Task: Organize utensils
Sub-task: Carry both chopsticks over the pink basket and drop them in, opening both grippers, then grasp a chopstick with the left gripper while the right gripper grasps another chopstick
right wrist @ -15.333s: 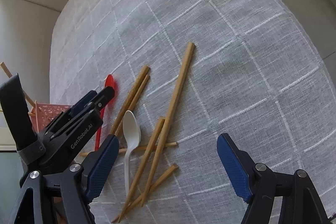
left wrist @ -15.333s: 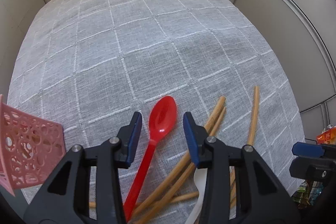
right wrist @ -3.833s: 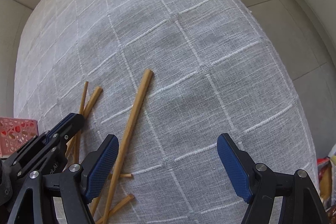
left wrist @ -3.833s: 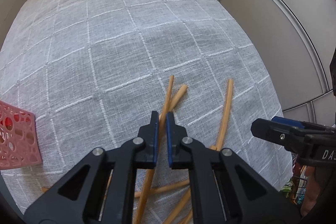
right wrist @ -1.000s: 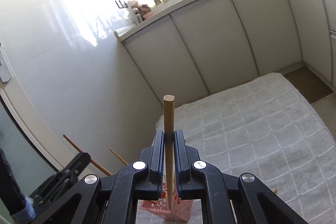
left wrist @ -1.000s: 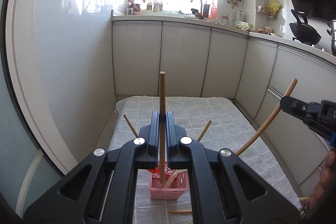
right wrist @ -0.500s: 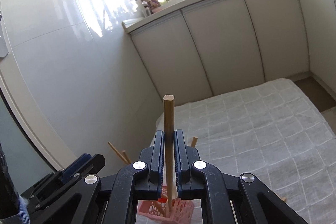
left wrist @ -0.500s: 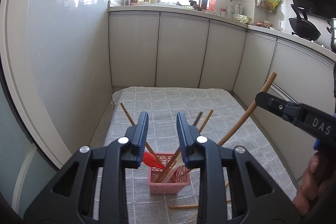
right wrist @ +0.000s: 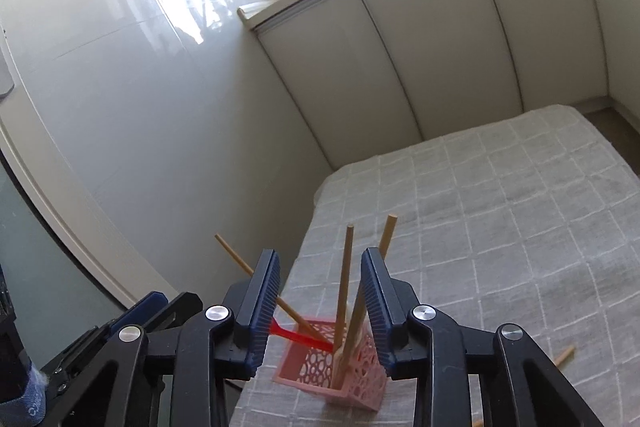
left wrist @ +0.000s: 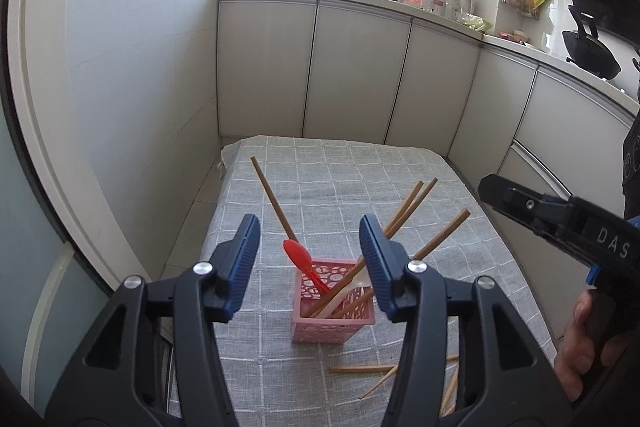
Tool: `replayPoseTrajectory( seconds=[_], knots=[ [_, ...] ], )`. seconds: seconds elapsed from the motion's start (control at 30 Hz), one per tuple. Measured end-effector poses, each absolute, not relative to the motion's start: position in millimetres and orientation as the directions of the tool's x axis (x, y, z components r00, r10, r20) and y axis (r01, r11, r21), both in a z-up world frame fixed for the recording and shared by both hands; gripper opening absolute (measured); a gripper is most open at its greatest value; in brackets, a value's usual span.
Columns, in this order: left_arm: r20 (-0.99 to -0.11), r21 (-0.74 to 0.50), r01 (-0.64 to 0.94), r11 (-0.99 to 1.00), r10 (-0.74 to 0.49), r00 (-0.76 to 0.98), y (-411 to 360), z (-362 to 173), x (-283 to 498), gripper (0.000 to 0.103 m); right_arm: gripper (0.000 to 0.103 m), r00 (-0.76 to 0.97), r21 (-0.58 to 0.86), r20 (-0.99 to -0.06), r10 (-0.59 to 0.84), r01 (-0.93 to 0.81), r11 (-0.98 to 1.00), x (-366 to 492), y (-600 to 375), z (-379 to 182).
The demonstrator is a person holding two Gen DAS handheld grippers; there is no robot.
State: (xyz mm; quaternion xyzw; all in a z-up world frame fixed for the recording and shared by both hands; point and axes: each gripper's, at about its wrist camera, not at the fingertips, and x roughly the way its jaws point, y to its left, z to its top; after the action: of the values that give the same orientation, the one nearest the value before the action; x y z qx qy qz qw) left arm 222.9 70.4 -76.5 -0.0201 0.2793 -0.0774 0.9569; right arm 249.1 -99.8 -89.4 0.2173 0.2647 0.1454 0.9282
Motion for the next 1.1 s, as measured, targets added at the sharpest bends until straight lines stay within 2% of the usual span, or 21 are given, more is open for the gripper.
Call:
replayPoseTrajectory(
  seconds=[0.27,0.3,0.5,0.8,1.1],
  knots=[
    [-0.621,-0.084,0.161,0.983,-0.178,0.764,69,-88,218,0.079,0.062,0.788,0.444,-0.506,0.352,-0.112,0.889,236,-126,-91],
    [-0.634,-0.082,0.167,0.983,-0.180,0.752,68,-91,217,0.080,0.067,0.780,0.438,-0.523,0.344,-0.100,0.893,235,-131,-93],
    [-0.722,-0.084,0.215,0.973,-0.209,0.660,58,-110,213,0.083,0.077,0.720,0.418,-0.626,0.301,-0.016,0.908,224,-162,-112],
    [-0.820,-0.056,0.309,0.950,-0.220,0.528,21,-143,207,0.083,0.080,0.557,0.367,-0.797,0.232,0.142,0.920,213,-206,-158],
    [-0.893,-0.066,0.449,0.891,-0.254,0.372,-48,-179,201,0.083,0.080,0.430,0.313,-0.882,0.193,0.229,0.922,203,-238,-191]
  ],
)
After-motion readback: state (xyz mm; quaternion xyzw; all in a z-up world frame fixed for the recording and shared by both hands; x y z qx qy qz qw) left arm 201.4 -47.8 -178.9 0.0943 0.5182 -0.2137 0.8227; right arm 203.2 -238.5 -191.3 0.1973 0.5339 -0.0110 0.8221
